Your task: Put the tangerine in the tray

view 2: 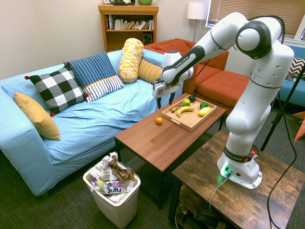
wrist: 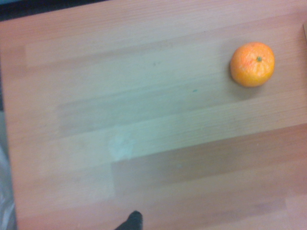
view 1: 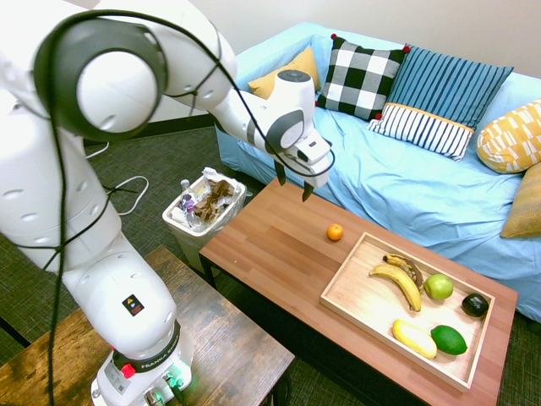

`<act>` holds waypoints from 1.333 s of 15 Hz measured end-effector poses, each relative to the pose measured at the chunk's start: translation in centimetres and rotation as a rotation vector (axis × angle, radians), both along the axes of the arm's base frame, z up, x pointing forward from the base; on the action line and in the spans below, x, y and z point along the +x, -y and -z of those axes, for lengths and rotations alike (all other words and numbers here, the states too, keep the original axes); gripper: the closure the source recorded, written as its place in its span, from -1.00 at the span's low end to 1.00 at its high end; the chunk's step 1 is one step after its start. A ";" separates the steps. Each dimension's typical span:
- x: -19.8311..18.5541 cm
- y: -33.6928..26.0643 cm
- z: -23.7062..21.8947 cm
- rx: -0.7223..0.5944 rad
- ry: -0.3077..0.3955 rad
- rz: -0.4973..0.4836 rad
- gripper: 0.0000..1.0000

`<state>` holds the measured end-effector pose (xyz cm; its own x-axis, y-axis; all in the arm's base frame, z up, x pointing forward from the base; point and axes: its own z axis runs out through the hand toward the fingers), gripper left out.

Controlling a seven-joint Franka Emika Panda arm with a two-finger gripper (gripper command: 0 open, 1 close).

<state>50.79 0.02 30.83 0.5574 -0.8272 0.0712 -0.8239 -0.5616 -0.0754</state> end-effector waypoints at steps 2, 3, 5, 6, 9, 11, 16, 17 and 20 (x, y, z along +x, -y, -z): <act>3.2 1.3 3.3 -0.001 -0.016 0.066 -1.00; 4.9 2.0 4.7 -0.004 -0.024 0.091 -1.00; 7.8 3.1 6.7 -0.009 -0.028 0.123 -1.00; 9.0 3.6 7.8 -0.011 -0.035 0.138 -1.00; 11.6 4.6 10.9 -0.020 -0.073 0.177 -1.00; 12.9 5.0 12.9 -0.027 -0.104 0.200 -1.00; 14.0 6.8 16.5 -0.048 -0.163 0.241 -1.00; 14.0 6.8 17.2 -0.048 -0.171 0.242 -1.00; 14.4 7.0 19.2 -0.050 -0.192 0.247 -1.00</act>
